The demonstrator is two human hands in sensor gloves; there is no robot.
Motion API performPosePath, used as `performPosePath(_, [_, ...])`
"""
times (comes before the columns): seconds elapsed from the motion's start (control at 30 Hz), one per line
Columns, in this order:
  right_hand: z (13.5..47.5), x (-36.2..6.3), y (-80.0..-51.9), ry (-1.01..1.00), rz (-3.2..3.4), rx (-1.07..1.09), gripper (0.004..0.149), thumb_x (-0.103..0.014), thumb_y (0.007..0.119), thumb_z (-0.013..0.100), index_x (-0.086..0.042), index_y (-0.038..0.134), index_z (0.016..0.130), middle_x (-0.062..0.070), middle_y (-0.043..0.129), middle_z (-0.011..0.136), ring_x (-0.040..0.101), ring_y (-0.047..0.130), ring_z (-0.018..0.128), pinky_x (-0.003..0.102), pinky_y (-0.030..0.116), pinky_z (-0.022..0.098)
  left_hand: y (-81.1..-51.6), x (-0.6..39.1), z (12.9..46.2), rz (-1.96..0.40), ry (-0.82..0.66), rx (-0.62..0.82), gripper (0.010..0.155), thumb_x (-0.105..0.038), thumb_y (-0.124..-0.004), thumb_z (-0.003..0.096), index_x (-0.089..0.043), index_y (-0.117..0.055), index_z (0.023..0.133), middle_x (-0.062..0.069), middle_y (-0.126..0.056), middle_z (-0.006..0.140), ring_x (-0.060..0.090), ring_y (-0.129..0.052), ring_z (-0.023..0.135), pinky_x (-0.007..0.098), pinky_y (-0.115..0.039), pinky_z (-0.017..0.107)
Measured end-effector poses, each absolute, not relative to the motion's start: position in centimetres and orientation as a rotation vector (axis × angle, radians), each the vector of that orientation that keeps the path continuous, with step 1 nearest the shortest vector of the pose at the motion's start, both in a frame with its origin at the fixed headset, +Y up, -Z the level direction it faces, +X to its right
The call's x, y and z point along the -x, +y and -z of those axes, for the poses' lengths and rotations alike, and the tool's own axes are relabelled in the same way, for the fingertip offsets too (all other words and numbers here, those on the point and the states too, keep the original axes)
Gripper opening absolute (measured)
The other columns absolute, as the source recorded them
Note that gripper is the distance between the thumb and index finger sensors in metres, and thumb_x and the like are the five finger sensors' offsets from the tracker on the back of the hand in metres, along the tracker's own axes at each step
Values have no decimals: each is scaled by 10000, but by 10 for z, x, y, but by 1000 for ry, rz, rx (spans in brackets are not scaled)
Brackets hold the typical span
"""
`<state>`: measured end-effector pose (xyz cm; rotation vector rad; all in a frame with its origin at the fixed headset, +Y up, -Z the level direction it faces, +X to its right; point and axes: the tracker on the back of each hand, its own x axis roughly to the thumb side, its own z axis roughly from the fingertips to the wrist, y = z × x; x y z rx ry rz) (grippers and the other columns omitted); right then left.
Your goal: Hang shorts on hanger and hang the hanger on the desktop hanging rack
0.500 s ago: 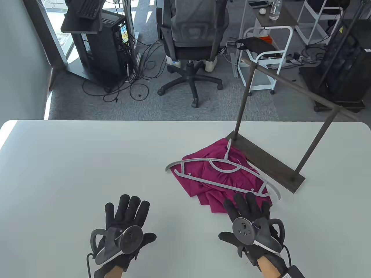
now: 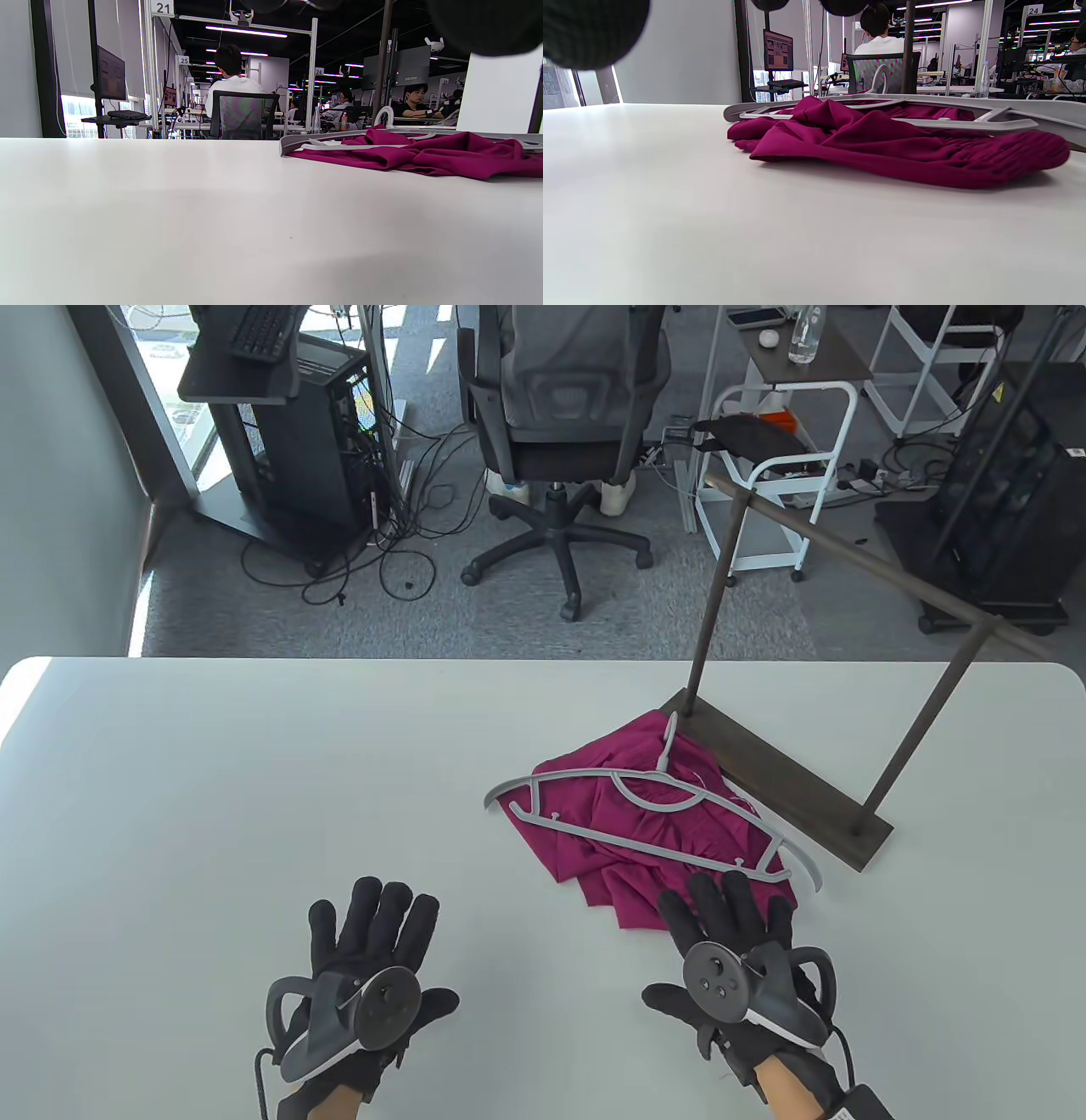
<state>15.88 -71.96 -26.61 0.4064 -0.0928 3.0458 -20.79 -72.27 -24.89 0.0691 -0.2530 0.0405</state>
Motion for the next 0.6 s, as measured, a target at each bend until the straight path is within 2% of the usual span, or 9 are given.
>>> performPosePath(0.4, [273, -162, -719, -138, -3052, -377, 966, -725, 752, 327, -281, 378, 1099, 119, 374, 1166, 477, 385, 1030, 788, 415, 676, -722, 210, 249, -57, -248, -80, 1004, -738, -725, 293, -327, -315, 1113, 43, -296, 1180, 342, -275, 1151, 675, -200, 741])
performPosePath(0.6, [292, -174, -698, -250, -3050, -269, 894, -667, 769, 361, -263, 442, 1089, 128, 470, 1143, 471, 476, 1011, 768, 464, 676, -719, 216, 250, -74, -228, -92, 1002, -736, -727, 293, -323, -324, 1113, 43, -310, 1179, 343, -284, 1150, 674, -205, 741])
